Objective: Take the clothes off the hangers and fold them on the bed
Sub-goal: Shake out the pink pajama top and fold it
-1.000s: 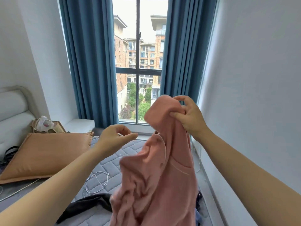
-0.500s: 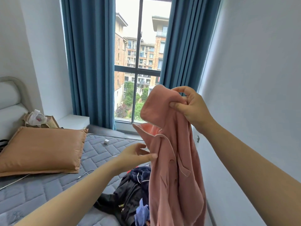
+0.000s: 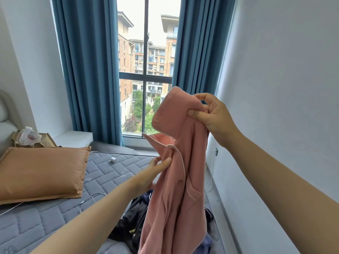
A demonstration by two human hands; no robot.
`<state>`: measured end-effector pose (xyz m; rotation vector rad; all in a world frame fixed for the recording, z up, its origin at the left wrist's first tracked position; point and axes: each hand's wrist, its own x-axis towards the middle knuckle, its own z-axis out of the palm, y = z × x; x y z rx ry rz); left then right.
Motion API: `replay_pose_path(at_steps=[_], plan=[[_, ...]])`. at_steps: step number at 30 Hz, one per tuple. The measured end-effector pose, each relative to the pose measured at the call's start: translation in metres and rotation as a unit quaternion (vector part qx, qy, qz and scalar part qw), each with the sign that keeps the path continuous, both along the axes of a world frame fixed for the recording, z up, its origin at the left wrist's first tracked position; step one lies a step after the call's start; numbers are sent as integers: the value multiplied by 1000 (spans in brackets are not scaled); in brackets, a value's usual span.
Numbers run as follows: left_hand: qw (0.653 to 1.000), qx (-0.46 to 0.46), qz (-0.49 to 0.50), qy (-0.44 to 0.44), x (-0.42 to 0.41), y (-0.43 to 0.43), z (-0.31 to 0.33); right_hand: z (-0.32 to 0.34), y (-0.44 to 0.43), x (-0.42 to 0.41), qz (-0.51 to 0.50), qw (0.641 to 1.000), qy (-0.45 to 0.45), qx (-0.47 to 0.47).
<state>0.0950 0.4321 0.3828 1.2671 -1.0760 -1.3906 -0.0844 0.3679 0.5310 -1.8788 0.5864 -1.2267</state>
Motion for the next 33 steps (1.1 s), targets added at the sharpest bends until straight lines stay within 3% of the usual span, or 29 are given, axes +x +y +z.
replay_pose_path(at_steps=[4,12,17,21,27,33], plan=[[998,13,-4,67,-10,-7,-1,-3,-1,3,12,1000,-4,4],[992,-53,110,26,23,-1,2,-14,-17,-9,-78,996,30,-33],[990,-51,79,-105,56,11,25,-35,-31,-34,-117,982,138,-55],[983,-37,43,-174,62,19,44,-52,-35,-47,-86,972,218,-14],[957,-40,33,-286,50,28,44,-68,-39,-64,-46,930,364,-2],[923,-36,83,-373,33,39,41,-81,-41,-89,-10,880,472,57]])
